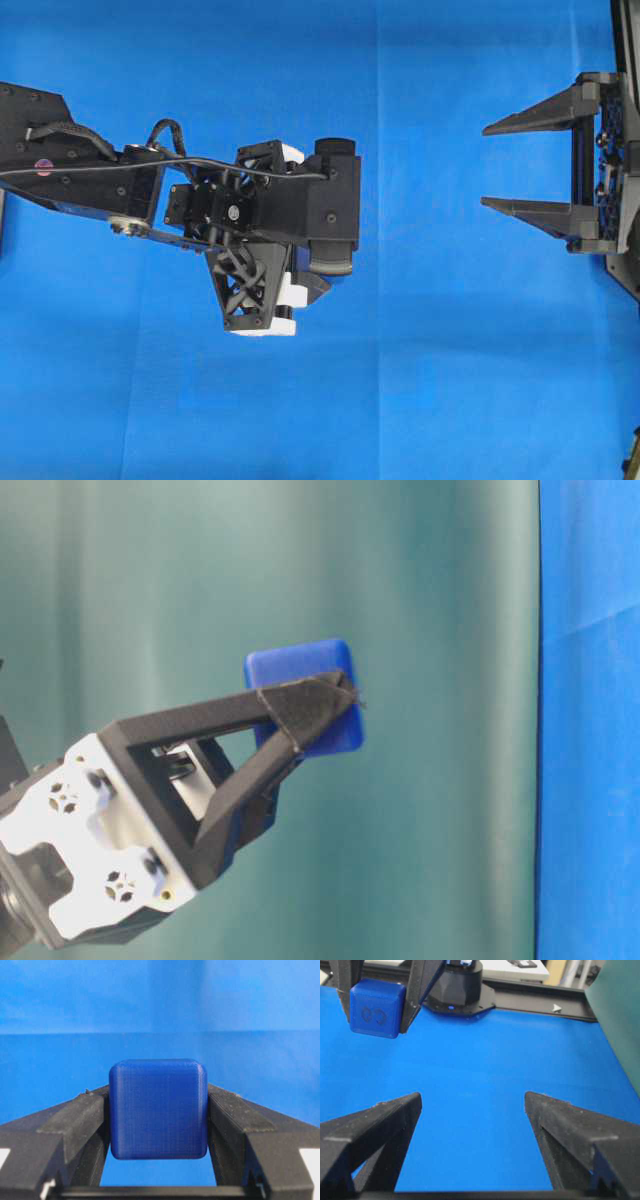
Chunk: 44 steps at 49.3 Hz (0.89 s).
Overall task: Handover the blue block to the right arm after grasping it with the left arm, then place it in the designated position.
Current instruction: 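Lift the cube and carry it toward the table center with the left gripper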
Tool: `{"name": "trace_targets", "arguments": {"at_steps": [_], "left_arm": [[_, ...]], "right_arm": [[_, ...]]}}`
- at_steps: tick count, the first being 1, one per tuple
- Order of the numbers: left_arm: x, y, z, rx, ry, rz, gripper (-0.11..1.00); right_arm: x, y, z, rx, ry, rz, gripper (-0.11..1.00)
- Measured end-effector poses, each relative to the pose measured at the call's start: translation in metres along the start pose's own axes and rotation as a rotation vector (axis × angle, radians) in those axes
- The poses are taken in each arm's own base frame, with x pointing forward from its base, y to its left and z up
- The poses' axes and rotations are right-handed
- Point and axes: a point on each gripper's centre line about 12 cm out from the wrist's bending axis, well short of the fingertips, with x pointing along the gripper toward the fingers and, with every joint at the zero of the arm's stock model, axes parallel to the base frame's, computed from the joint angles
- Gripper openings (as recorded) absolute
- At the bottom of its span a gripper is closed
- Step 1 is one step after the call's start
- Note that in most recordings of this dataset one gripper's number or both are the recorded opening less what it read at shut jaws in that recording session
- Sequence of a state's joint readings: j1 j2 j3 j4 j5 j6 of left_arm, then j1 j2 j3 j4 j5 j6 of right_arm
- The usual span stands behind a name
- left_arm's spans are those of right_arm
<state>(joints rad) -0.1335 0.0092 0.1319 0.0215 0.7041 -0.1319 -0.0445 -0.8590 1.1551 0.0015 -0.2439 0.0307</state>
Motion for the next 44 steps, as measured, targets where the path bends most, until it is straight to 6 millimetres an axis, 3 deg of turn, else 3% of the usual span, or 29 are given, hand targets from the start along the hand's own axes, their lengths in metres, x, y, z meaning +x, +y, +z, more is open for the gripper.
{"name": "trace_targets", "arguments": {"at_steps": [30,44], "left_arm": [[0.000,0.000,-0.001,0.000,-0.006,-0.001,0.48],[-0.014,0.001,-0.009,0.002,-0.137,-0.018,0.48]], "right_arm": [[0.000,0.000,0.000,0.000,0.002,0.000,0.97],[0.000,0.000,0.000,0.000,0.000,0.000,0.97]]}}
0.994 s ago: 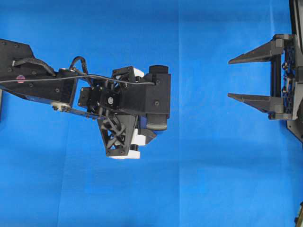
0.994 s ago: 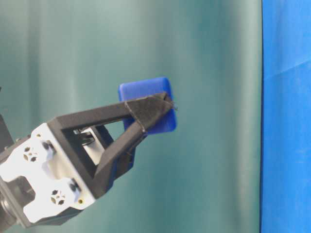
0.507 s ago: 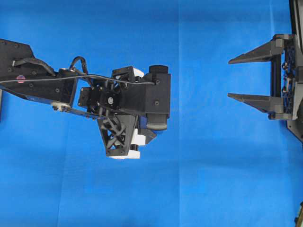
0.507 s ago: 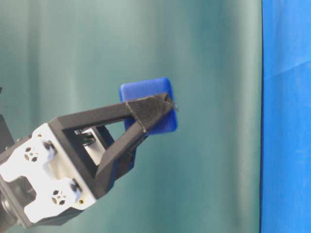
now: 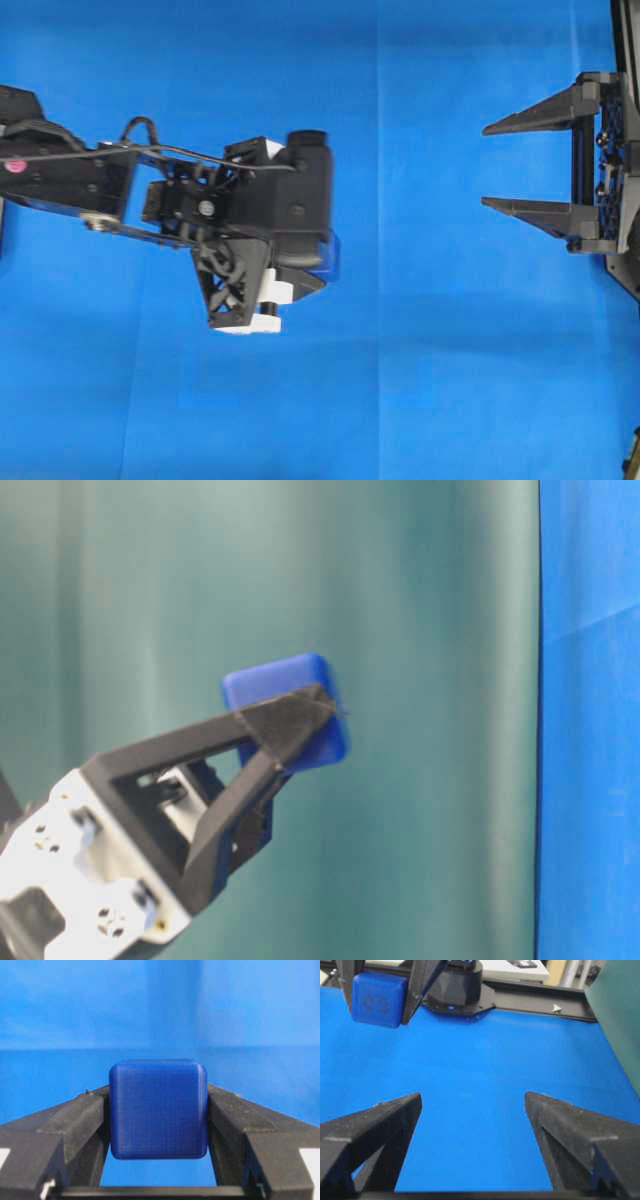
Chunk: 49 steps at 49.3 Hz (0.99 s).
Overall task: Handover the blue block to the right arm after grasping it with the left arm, then place it in the designated position.
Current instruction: 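Lift the cube and carry it toward the table center with the left gripper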
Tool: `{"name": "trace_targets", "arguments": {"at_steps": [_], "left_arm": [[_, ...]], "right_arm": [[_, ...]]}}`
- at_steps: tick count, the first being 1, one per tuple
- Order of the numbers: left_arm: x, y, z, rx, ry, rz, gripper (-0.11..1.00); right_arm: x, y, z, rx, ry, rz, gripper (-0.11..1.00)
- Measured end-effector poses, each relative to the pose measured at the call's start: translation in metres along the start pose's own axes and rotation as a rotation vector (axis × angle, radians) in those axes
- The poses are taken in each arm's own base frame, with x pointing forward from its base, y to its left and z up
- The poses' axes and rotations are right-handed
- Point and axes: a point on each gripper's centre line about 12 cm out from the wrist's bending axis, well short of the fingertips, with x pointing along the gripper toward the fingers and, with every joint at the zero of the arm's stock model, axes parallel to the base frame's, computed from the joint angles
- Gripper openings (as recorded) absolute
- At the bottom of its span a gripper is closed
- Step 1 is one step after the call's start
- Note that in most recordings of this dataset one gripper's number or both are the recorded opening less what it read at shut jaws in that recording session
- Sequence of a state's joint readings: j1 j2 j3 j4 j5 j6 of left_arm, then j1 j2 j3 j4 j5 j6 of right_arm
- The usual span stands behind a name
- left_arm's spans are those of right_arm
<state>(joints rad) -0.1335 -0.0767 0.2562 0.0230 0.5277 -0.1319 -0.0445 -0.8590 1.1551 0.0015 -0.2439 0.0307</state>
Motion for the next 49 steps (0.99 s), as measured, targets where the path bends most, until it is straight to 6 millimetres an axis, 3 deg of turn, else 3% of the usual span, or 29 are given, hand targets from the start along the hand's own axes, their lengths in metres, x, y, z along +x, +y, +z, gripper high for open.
{"name": "trace_targets", "arguments": {"at_steps": [28,49], "left_arm": [[-0.061,0.005,-0.032,0.130,-0.535,-0.033,0.48],[-0.069,0.009,-0.056,0.129,-0.607,-0.031,0.48]], "right_arm": [[0.000,0.000,0.001,0.000,-0.003,0.000,0.97],[0.000,0.000,0.001,0.000,-0.008,0.002,0.97]]}}
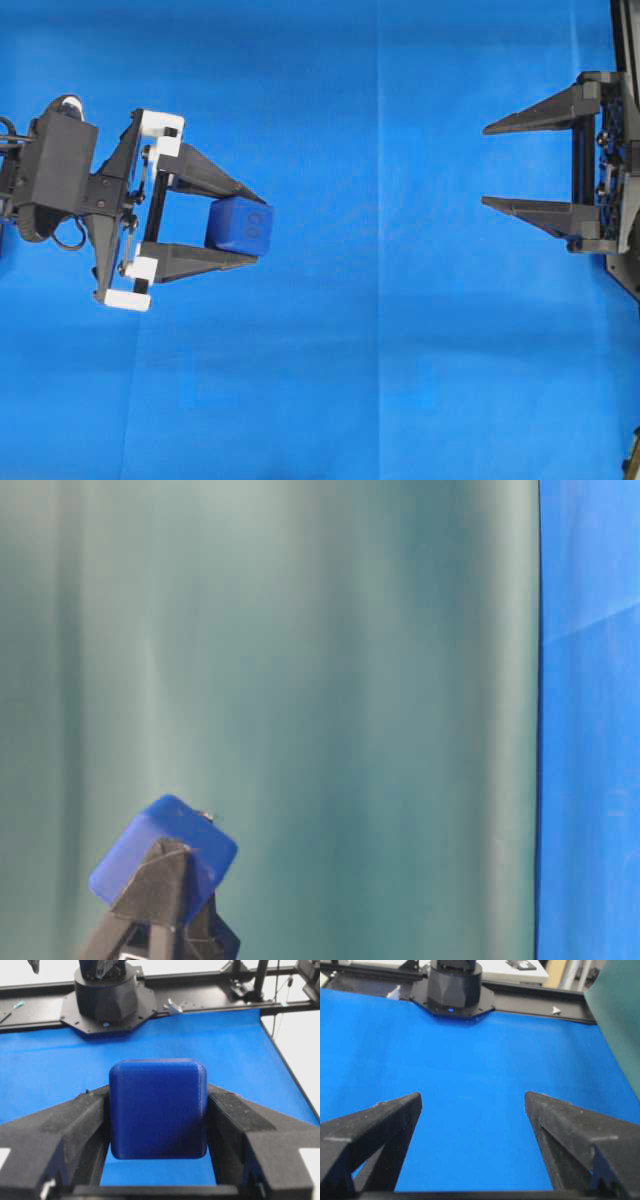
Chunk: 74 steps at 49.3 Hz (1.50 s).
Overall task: Handover the blue block to the right arm after grasping it with the left arm, then place it in the designated position.
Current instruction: 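Lift the cube and carry it toward the table center with the left gripper, then hold the cube with the left gripper while the right gripper opens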
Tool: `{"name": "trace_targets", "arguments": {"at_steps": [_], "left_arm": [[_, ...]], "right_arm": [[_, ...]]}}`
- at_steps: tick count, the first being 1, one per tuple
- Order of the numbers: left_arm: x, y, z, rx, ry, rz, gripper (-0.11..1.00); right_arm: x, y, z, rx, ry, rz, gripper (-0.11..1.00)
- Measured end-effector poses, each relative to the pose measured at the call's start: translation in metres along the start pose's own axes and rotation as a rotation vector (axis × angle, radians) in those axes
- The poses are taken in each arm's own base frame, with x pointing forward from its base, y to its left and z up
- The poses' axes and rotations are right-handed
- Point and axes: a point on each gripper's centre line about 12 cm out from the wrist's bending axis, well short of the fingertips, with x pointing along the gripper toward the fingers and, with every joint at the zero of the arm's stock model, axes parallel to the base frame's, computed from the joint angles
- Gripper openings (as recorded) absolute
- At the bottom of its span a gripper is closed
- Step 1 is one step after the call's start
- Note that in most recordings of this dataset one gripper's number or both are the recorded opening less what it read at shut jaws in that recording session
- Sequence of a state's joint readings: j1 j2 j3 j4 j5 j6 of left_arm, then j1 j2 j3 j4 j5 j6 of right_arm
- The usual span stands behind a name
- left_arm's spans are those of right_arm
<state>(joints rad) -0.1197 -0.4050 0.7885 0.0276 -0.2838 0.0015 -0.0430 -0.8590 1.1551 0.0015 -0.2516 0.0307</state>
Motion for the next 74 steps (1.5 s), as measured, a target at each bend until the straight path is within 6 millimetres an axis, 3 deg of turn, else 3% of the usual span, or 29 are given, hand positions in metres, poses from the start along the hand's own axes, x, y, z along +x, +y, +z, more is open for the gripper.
{"name": "trace_targets", "arguments": {"at_steps": [39,52,74], "left_arm": [[0.000,0.001,-0.001,-0.003,-0.001,0.002,0.48],[0.000,0.001,-0.001,-0.005,-0.001,0.003,0.48],[0.000,0.000,-0.001,-0.006,-0.002,0.002,0.48]], "right_arm": [[0.000,0.001,0.001,-0.052,-0.004,0.008,0.97],[-0.001,0.008,0.006,-0.255,-0.003,0.053,0.97],[-0.001,0.015,0.015,-0.751,-0.043,0.108,0.95]]}}
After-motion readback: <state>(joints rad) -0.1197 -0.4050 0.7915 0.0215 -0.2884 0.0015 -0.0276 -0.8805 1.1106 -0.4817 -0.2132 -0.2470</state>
